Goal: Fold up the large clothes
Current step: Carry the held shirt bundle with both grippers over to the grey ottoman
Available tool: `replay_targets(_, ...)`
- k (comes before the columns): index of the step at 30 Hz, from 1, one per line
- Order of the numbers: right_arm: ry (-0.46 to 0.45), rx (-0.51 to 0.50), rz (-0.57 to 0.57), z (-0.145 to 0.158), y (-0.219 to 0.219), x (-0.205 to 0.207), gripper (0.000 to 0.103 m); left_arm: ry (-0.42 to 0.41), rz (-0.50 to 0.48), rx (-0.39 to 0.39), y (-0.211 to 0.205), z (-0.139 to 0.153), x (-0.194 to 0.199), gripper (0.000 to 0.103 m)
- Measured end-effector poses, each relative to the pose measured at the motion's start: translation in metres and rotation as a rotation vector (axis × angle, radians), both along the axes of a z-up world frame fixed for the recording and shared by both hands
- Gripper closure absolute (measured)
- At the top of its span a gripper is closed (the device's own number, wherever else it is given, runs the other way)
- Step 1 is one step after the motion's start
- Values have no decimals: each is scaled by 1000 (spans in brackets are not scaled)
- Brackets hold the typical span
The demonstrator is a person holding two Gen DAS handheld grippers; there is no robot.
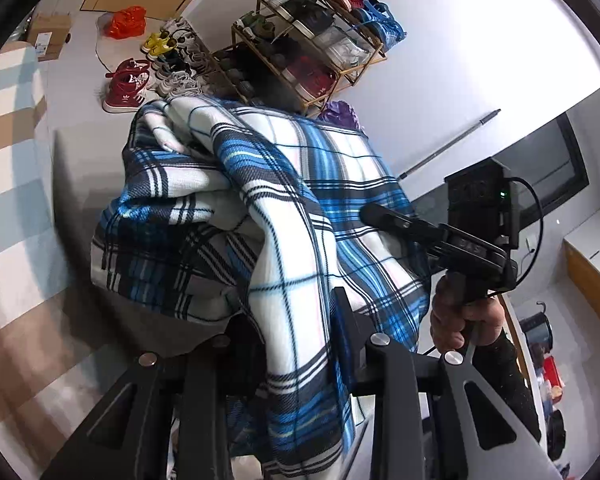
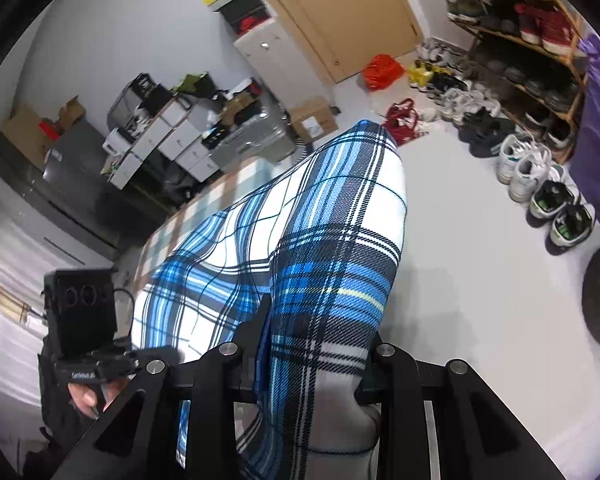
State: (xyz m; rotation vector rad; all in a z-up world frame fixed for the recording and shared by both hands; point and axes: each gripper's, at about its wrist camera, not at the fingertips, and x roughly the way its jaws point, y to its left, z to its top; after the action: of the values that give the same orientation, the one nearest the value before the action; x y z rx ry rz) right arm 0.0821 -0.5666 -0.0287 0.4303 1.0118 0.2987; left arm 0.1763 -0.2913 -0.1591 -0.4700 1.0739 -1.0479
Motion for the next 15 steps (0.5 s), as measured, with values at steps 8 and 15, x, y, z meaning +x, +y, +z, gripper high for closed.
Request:
replay_targets(8,121,-37,-21,-66,-36,30,73,13,-9,53,-27,-51,-1,79)
replay_targets(15,139,-81,-24,-72,-42,32,69,-28,-15,89,-2,-52,-24,79)
